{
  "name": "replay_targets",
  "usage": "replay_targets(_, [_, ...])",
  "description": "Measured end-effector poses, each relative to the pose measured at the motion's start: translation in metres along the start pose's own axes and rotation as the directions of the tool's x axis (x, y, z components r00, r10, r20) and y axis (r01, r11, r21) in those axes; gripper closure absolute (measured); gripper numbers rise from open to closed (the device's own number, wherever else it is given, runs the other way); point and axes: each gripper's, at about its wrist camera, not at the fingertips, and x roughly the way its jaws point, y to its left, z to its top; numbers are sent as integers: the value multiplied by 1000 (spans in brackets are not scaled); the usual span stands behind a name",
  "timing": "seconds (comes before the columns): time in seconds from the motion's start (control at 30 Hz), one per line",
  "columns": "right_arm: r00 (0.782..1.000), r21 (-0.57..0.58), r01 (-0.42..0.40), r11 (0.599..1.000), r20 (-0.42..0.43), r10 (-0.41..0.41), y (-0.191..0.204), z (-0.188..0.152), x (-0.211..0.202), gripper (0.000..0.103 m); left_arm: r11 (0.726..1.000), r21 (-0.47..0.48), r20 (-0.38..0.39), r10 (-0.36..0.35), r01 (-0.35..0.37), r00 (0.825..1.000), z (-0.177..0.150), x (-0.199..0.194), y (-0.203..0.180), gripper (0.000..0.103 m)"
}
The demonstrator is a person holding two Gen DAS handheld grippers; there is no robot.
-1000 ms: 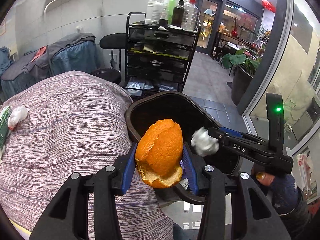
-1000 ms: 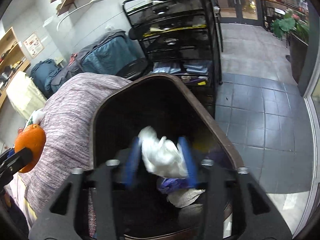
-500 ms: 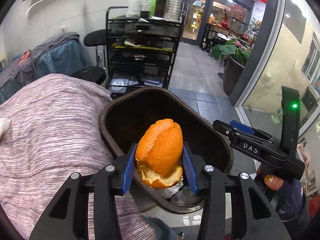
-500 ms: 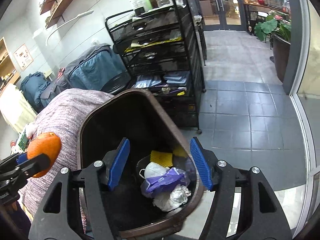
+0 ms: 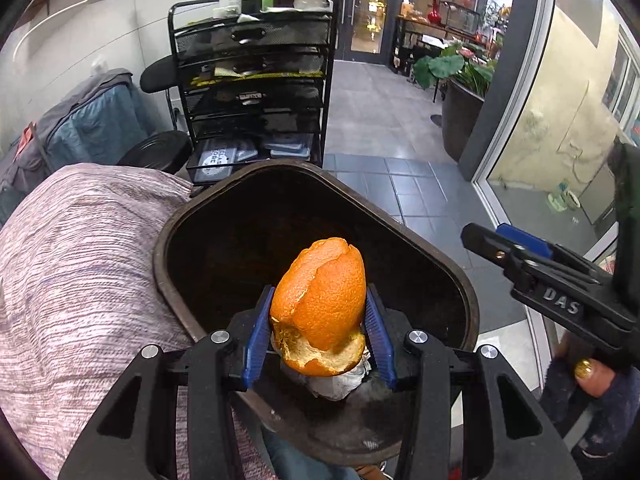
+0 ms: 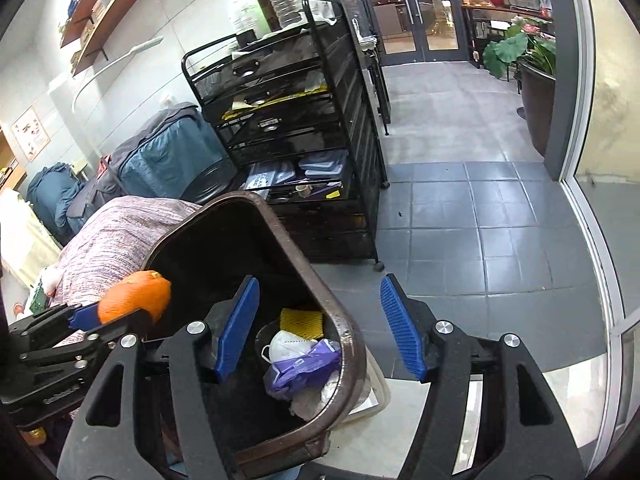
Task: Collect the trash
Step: 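Carry the tissue and orange peel to the bin and open the right tool inside, then release the orange peel from the left tool into the bin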
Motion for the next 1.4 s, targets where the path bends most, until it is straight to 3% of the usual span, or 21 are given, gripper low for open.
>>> replay_targets(0.17, [1000,12,13,1000,5,-13,-4,1,0,39,1000,2,-18,2,-2,1000,1,12,-3,56])
replay_targets(0.3, [999,23,30,999,19,-30,-8,1,-2,28,999,13,25,32,-32,999,0,7,-3,17])
replay_targets(0.43, [999,35,41,999,23,-42,-11,2,-2,27,998,28,63,50,-51,997,1,0,-1,7])
replay_targets(0.73, [999,24,34,999,36,-35,-3,3,-6,24,998,-12,114,55,-54,992,0,-19,11,6])
replay_targets(1.03, [998,-27,-20,999,58,22,29,6,-13,21,994,-68,196,96,-84,976,-13,-63,34,6])
replay_targets(1.2, [995,-98,-88,991,43,93,68,5,-10,21,985,-109,231,158,-136,960,-23,-91,57,6])
replay_targets(1.4, [978,-231,-193,954,28,205,136,1,-11,21,968,-175,237,219,-180,947,-38,-121,97,6])
